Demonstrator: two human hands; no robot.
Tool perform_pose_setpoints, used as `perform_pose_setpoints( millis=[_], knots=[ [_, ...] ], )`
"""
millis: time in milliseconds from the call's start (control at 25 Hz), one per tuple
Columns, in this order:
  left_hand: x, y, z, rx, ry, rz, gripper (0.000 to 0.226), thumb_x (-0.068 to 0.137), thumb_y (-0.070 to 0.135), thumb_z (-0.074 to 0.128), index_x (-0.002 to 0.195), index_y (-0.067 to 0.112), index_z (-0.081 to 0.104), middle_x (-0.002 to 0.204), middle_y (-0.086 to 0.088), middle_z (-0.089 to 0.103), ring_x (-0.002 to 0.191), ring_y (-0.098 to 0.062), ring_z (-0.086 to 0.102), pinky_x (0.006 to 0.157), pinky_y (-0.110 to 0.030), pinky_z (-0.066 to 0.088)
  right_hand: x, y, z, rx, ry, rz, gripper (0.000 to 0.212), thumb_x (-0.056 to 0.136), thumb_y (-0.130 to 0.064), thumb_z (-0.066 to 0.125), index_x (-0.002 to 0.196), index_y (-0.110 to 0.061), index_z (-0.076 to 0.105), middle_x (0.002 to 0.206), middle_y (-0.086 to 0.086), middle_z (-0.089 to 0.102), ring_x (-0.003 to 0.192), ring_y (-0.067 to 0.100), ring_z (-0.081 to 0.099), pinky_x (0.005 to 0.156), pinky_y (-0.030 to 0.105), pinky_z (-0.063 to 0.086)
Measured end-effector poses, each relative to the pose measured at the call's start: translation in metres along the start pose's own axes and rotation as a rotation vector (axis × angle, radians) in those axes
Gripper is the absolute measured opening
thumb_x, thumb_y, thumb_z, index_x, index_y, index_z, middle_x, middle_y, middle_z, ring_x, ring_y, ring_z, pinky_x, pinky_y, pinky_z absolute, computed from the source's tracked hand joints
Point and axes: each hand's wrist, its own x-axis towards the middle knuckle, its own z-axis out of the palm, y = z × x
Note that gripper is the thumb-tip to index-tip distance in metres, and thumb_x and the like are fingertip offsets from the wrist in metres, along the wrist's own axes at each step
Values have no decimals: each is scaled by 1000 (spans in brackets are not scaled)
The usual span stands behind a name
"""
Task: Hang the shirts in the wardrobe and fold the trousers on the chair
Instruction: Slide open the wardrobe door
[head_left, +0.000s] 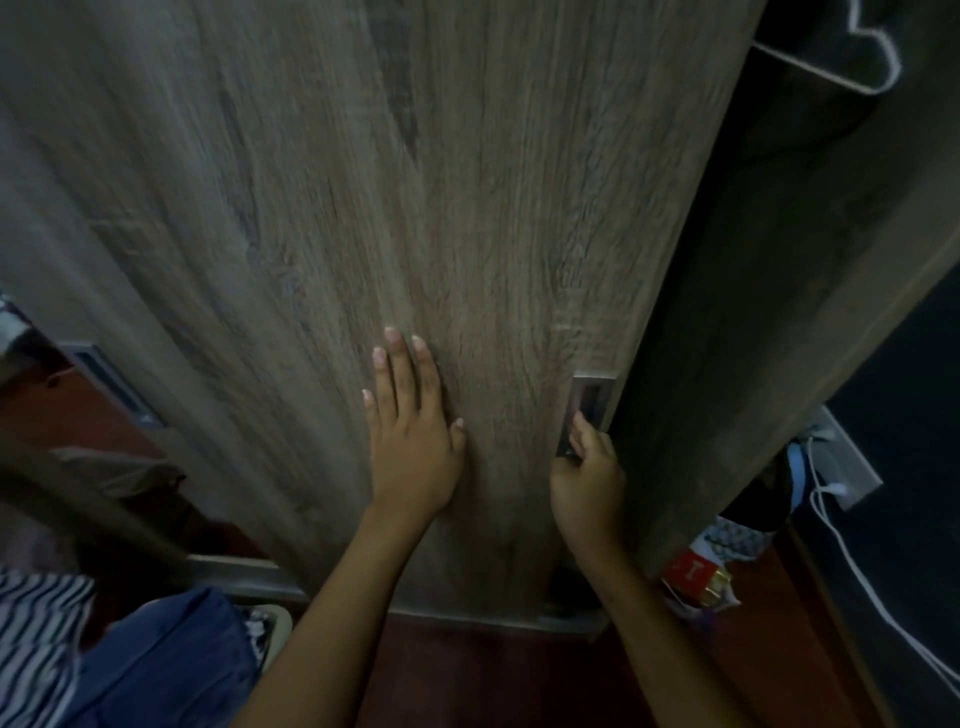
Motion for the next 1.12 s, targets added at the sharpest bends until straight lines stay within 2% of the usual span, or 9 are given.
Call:
perform_pose_setpoints(
  millis=[280,480,520,640,720,840,920,1000,1120],
  knots=[
    [5,-68,-40,-97,-19,-89,92,89,22,56,150,17,-14,155,-6,-28,146,-28,-11,114,-57,12,-22,-36,59,18,-281,-49,63,90,-1,49,147,-14,28,150,6,32,136,20,36,111,36,35],
    [9,-110,-64,-85,-28,-139,88,92,24,53,149,17,-13,155,-3,-28,146,-26,-10,115,-58,13,-29,-63,96,26,-495,-150,59,90,-3,52,145,-12,34,147,6,37,132,19,41,107,29,37],
    [10,-116,-69,-97,-9,-140,87,93,24,53,149,16,-13,154,-1,-28,146,-24,-10,116,-57,12,-30,-69,100,33,-465,-207,53,90,-3,53,141,-12,41,142,5,44,127,17,46,103,26,40],
    [15,-128,-85,-205,132,-57,79,96,23,47,150,13,-9,155,2,-26,147,-14,-9,118,-49,13,-33,-92,103,144,-145,-462,39,91,0,51,128,-13,55,127,-2,53,112,6,52,91,19,47],
    [25,-134,-98,-242,232,-3,74,98,25,42,150,12,-8,158,0,-20,146,-9,-9,119,-40,12,-26,-111,107,185,-120,-582,51,93,-2,48,141,-16,39,142,-10,36,126,-3,36,99,6,35],
    [43,-144,-116,-225,259,43,73,99,25,40,150,14,-11,158,1,-19,146,-8,-9,120,-42,12,-17,-141,123,88,-377,-707,71,97,-5,41,146,-30,-4,155,-17,-5,141,-7,-1,107,0,7],
    [53,-154,-122,-196,230,71,70,100,28,37,150,17,-11,158,3,-20,146,-9,-10,119,-49,14,-15,-154,132,36,-488,-725,77,98,-6,39,140,-36,-17,155,-15,-15,139,-5,-4,98,-8,10],
    [58,-165,-123,-168,194,52,69,100,30,35,149,22,-13,157,6,-22,145,-8,-13,119,-50,11,-16,-162,141,22,-536,-715,80,98,-4,39,137,-38,-22,156,-11,-17,135,-3,5,80,-14,18],
    [63,-182,-126,-149,177,2,74,99,19,37,146,26,-19,156,7,-25,144,-8,-17,118,-52,7,-19,-169,155,-14,-590,-731,88,95,0,41,134,-39,-27,149,-16,-27,137,3,10,81,-10,26]
  ],
)
